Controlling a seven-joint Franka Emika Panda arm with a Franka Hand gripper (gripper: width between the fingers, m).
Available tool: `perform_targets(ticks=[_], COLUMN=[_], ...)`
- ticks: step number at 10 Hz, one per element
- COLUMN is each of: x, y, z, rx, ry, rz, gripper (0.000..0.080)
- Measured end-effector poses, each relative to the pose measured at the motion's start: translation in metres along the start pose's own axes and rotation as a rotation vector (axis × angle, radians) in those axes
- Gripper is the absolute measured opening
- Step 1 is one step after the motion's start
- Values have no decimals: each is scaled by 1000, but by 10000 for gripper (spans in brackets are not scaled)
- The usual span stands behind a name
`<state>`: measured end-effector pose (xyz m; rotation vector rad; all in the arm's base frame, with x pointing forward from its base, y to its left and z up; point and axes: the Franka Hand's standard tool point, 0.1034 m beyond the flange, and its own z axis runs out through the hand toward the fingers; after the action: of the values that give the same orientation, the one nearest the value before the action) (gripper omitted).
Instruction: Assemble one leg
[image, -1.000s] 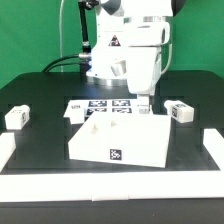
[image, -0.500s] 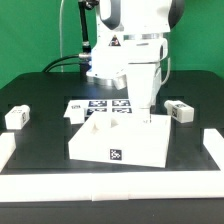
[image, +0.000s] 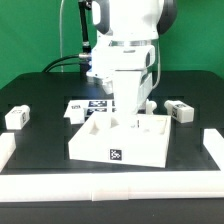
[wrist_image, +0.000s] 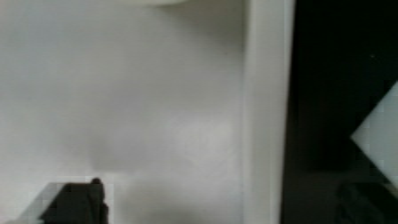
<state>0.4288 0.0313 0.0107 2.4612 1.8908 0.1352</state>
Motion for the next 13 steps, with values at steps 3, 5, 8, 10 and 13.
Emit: perform_targets(ticks=[3, 5, 8, 10, 13], x=[0, 0, 0, 0, 0], y=[0, 0, -1, -1, -1], z=[0, 0, 0, 1, 1], rx=[1, 1, 2, 2, 2], ry=[0, 0, -1, -1, -1], rz=[2, 2, 1, 1, 1], gripper=[526, 378, 60, 60, 60])
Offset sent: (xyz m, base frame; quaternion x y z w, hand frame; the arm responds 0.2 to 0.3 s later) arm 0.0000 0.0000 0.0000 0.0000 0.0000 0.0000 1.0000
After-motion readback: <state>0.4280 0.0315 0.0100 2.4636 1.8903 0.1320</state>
